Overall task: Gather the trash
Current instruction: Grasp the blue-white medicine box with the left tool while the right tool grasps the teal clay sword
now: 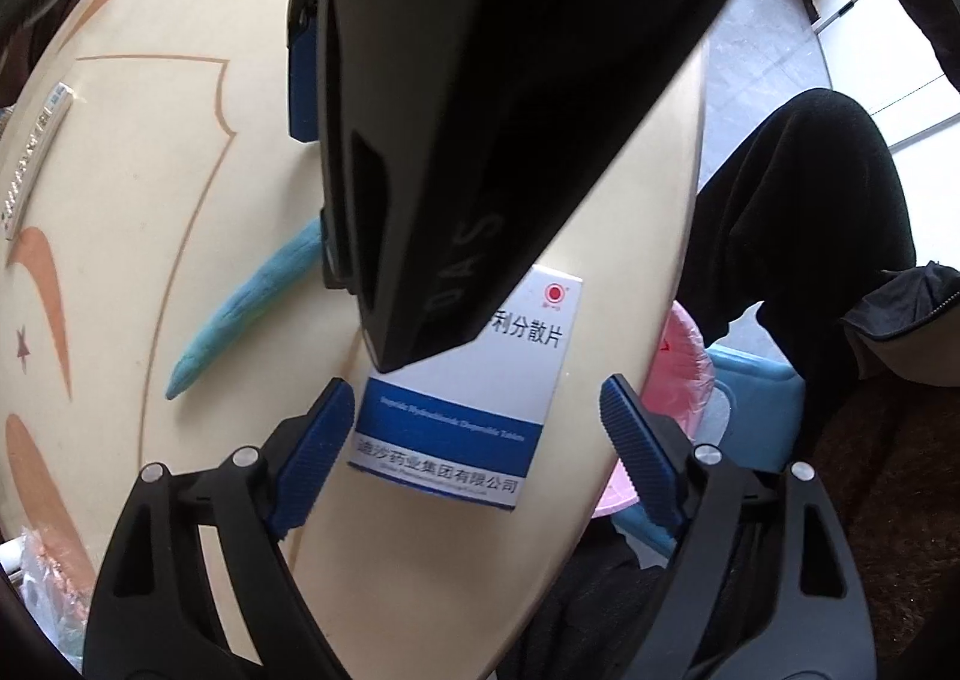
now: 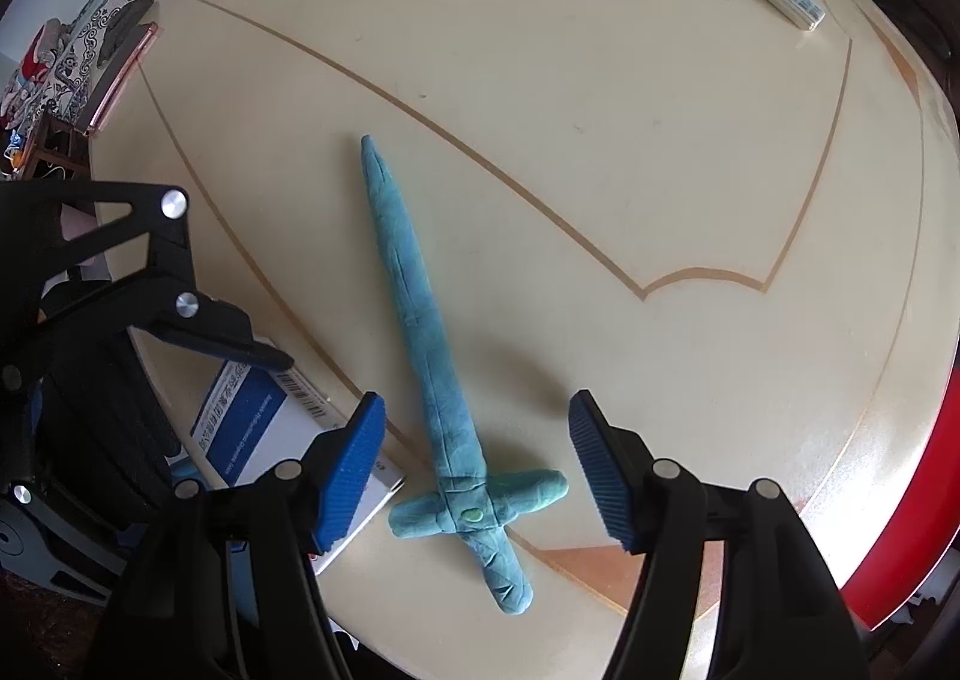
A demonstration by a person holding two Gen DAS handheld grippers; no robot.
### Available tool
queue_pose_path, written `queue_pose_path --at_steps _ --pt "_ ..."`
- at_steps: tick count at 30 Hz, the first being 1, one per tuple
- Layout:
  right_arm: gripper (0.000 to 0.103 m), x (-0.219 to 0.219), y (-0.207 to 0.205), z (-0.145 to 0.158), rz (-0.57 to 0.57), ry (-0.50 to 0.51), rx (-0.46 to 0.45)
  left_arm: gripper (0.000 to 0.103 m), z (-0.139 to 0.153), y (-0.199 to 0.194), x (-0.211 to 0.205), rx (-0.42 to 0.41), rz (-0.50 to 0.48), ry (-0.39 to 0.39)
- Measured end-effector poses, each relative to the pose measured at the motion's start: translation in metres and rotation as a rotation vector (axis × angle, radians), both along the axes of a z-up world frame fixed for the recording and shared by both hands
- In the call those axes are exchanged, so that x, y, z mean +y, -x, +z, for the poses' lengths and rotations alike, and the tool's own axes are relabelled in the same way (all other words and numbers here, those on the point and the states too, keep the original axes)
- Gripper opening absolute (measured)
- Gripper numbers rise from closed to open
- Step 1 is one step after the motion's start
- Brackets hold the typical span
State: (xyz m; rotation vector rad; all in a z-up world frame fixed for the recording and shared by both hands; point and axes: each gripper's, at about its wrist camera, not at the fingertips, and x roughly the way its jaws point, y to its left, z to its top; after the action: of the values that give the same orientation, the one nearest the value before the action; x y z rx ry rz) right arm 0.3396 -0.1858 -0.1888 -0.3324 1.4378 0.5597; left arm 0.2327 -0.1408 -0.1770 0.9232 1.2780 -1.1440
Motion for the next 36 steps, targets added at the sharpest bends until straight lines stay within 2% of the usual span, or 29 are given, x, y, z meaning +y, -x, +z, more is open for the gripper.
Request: queue_pose_path --at_steps 7,11,15,19,21,29,36 --pt "0.062 0.005 0.012 -0.001 0.017 0.024 -0.050 0.088 -0.008 0.004 0.003 0.020 -0.002 0.024" --pt "0.054 0.009 0.022 -0.001 0.023 0.076 -0.106 0.088 -0.014 0.012 0.005 0.021 0.001 0.025" --pt "0.050 0.007 0.027 0.001 -0.022 0.075 -0.123 0.087 -0.013 0.011 0.006 0.011 0.034 0.037" --pt "0.018 0.005 0.032 0.005 -0.050 0.083 -0.127 0.075 -0.011 0.005 0.011 -0.003 0.103 0.047" --pt "0.018 0.004 0.032 0.006 -0.072 0.086 -0.131 0.069 -0.010 0.003 0.013 -0.012 0.133 0.046" --pt "0.017 -0.002 0.039 0.008 -0.148 0.098 -0.146 0.068 -0.009 0.016 0.013 -0.041 0.204 0.065" --pt "0.017 -0.023 0.039 0.031 -0.241 0.064 -0.186 0.068 0.016 0.019 0.029 -0.099 0.277 0.129"
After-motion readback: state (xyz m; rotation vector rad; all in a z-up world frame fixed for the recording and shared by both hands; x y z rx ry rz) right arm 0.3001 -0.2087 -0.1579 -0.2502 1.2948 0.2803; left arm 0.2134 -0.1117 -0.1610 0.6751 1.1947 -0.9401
